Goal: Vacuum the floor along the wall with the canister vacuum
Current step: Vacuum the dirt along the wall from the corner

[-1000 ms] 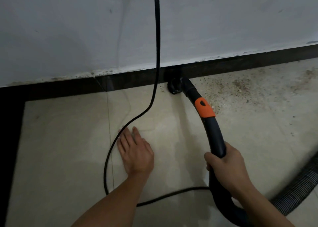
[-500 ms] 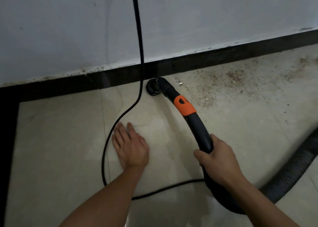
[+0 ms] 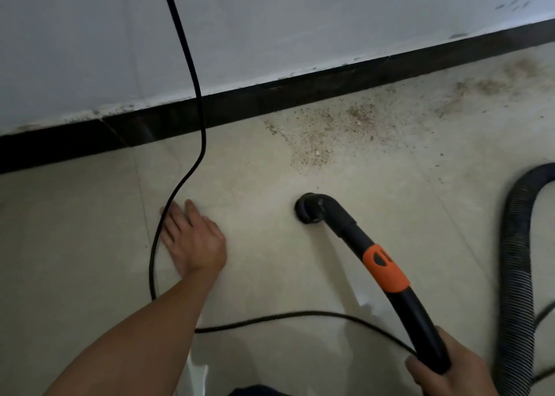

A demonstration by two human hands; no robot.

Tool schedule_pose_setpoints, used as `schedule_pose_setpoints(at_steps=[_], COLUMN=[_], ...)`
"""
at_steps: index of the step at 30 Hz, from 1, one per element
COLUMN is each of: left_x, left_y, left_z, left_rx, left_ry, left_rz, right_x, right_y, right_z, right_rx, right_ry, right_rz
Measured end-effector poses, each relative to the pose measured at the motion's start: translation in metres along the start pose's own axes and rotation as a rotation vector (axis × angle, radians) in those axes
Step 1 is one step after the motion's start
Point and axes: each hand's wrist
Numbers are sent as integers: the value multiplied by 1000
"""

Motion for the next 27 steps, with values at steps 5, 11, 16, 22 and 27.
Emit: schedule_pose_setpoints(at_steps=[5, 11, 16, 22, 27], left_x=[0, -1, -1, 0, -1], left_y=[0, 2, 3, 2, 4], left_z=[0, -1, -2, -2, -2], left_rx=[3, 13, 6, 13, 26], left_ry=[10, 25, 22, 12, 25], left_rz=[11, 19, 20, 35, 38], right_x=[0, -70, -74, -149, -177], right_y=[5, 24, 31, 29, 45], right_z=[16, 50, 49, 93, 102], right_rx=[135, 52, 51, -15, -52], right_ry=[-55, -215, -198, -193, -211], right_rz=[134, 353, 336, 567, 586])
Point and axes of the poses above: each hand's wrist, its own z-axis towards the middle knuckle, its own y-axis out of the palm, x = y × z, and after that the axes turned 5 degrees about -x, right-handed
